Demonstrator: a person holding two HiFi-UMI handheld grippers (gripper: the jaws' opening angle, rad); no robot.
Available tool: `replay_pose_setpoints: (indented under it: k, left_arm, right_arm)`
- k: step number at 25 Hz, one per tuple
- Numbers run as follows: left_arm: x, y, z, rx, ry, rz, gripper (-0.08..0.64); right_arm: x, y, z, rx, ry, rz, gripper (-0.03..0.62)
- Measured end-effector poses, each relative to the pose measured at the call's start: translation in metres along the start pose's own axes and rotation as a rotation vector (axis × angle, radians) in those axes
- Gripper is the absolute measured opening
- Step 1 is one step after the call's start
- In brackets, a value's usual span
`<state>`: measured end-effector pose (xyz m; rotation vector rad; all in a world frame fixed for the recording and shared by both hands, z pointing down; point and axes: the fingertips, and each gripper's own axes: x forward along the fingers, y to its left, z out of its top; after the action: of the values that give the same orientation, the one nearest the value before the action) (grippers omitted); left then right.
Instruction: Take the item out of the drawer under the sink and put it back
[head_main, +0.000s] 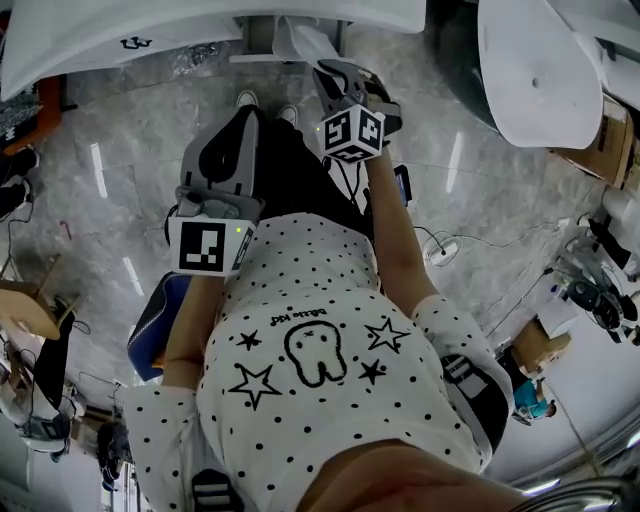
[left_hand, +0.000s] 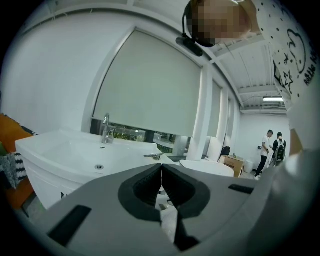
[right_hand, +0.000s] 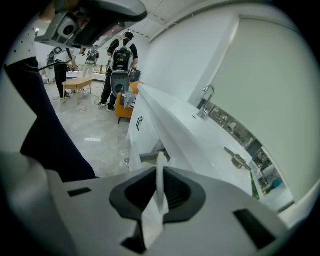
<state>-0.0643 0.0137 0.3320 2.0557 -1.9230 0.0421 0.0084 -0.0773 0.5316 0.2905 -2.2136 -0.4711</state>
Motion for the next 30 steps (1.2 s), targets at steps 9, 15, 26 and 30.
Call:
replay_pose_setpoints:
  k: [9,15,26,30]
  left_arm:
    - [0.008,0.014,-0.012,-0.02,0.027,0.033,0.005]
    - [0.011,0.021,-0.02,-0.033,0.051,0.045,0.005]
    - [0.024,0.031,-0.024,-0.031,0.046,0.043,0.005]
    - [0.024,0.03,-0.03,-0.039,0.054,0.037,0.005]
  right_arm:
    - [0.04,0.006,-0.003,-0.114,0.037,-0.029,0.041]
    - [0.064,0.009,-0.005,-0.142,0.069,-0.035,0.041]
    - [0.096,0.024,-0.012,-0.161,0.075,-0.053,0.041]
    - [0.101,0.027,-0.015,-0.154,0.079,-0.051,0.041]
